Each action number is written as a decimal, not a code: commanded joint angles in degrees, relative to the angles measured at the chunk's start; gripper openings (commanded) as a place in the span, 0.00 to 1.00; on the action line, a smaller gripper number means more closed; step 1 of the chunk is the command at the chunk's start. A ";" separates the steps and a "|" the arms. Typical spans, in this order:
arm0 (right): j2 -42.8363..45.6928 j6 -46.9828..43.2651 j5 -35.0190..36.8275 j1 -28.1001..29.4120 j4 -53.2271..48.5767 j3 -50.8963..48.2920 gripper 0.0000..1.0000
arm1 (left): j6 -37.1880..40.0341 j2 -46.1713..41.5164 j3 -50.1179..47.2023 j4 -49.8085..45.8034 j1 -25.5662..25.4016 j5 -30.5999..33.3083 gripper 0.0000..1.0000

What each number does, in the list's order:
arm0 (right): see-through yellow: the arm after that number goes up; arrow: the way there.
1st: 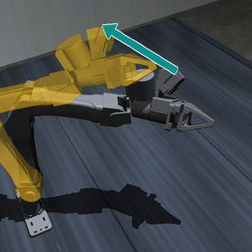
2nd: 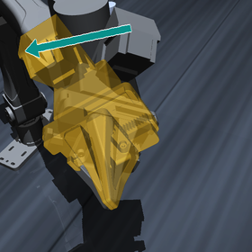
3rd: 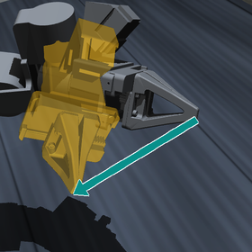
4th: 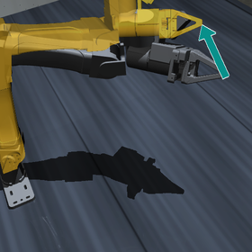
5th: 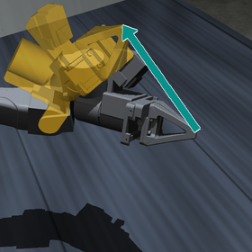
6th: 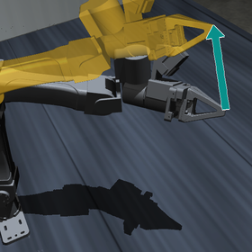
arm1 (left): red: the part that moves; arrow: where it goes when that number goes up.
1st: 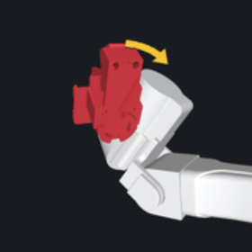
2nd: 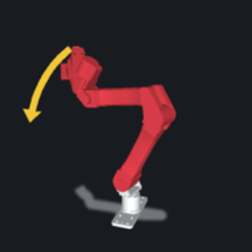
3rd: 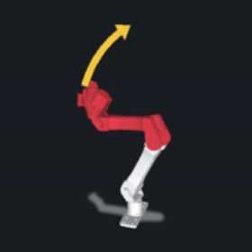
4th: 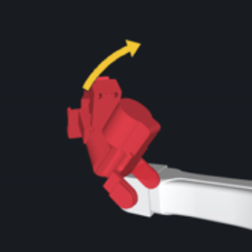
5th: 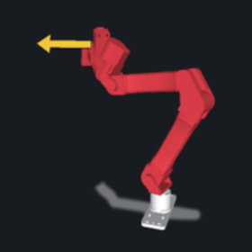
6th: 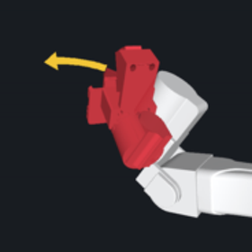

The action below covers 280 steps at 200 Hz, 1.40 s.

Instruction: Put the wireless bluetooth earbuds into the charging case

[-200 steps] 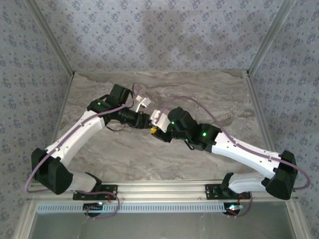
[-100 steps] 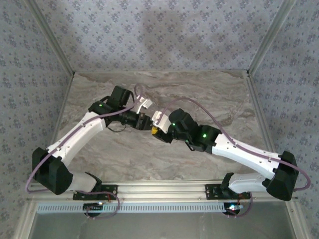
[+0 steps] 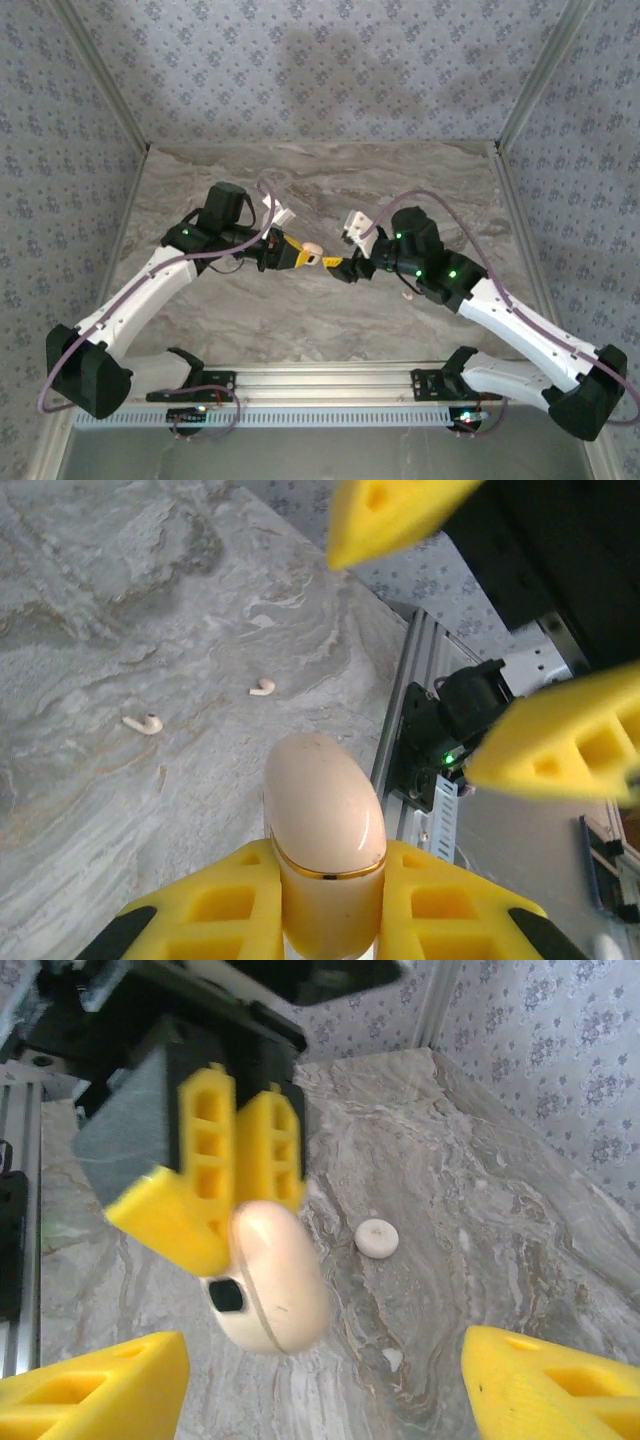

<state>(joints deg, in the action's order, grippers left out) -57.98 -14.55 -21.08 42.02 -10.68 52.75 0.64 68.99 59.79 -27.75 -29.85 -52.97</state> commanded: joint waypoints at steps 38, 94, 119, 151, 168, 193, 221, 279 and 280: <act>0.13 -5.04 -22.54 -6.71 -7.51 3.53 0.67 | 16.73 -6.83 -5.04 5.80 -1.34 -10.90 0.11; -7.65 -5.27 -31.88 -4.99 -8.97 8.73 0.62 | 21.67 -8.57 -4.78 4.39 -3.17 -11.45 0.11; -10.59 -6.18 -34.44 -3.79 -10.10 10.15 0.61 | 21.85 -8.44 -4.25 4.61 -3.50 -11.24 0.11; -12.42 -6.72 -35.76 -2.82 -10.12 10.88 0.58 | 21.79 -8.43 -3.82 4.53 -3.55 -10.15 0.11; -12.70 -6.67 -35.87 -2.71 -10.15 11.00 0.58 | 21.51 -8.35 -3.72 4.48 -3.51 -8.46 0.11; -11.55 -7.14 -35.10 -2.99 -11.62 10.67 0.58 | 21.20 -8.30 -4.15 4.85 -3.52 -6.16 0.10; -8.30 -7.39 -32.85 -4.02 -11.60 8.69 0.58 | 21.15 -8.00 -4.16 4.92 -3.50 -5.24 0.11; -10.18 -8.61 -31.56 -2.48 -12.25 9.50 0.53 | 21.14 -8.52 -4.15 5.40 -3.60 -5.89 0.11; -10.29 -8.59 -31.56 -2.47 -12.30 9.53 0.53 | 21.15 -8.52 -4.15 5.37 -3.62 -5.90 0.11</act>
<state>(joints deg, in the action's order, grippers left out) -66.50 -22.17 -53.12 38.61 -21.69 61.39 20.99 61.17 53.82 -23.77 -33.04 -58.02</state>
